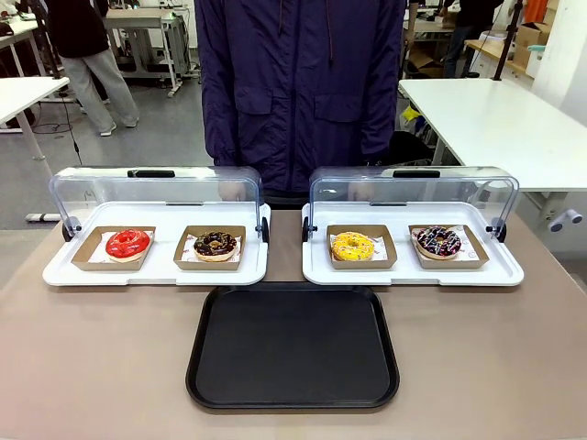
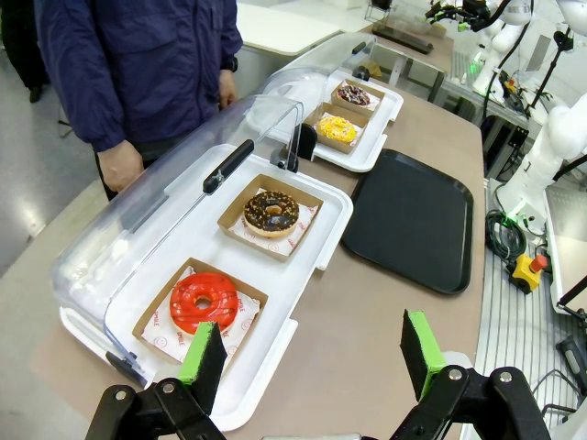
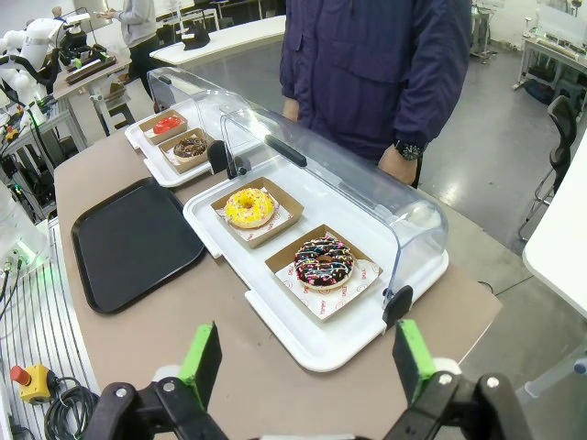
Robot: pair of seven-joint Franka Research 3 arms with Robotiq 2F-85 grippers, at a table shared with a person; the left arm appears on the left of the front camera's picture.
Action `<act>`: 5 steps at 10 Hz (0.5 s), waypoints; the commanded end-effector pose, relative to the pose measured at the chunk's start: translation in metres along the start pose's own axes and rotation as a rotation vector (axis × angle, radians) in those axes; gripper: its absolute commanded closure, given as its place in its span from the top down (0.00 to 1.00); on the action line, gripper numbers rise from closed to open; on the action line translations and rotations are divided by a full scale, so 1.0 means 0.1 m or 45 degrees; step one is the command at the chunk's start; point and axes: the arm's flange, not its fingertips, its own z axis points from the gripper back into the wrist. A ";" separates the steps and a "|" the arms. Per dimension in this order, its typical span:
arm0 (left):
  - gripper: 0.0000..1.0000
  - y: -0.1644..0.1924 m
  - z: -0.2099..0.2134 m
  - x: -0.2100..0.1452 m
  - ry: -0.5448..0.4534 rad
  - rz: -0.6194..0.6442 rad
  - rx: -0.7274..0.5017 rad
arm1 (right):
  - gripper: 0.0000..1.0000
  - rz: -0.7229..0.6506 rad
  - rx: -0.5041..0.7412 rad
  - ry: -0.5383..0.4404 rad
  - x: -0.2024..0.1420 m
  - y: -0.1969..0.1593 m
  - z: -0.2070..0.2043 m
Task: Move the fourth donut from the left to the tray.
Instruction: Pick up the Paper togo box containing the Donut indicated by the person and place it on the Handle tray.
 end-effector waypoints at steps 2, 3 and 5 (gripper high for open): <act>1.00 -0.01 0.02 0.02 -0.001 -0.002 -0.008 | 1.00 0.034 -0.004 -0.039 0.01 -0.04 -0.01; 1.00 -0.01 0.02 0.02 -0.001 -0.002 -0.008 | 1.00 0.034 -0.004 -0.039 0.01 -0.04 -0.01; 1.00 -0.01 0.02 0.02 -0.001 -0.002 -0.008 | 1.00 0.034 -0.004 -0.039 0.01 -0.04 -0.01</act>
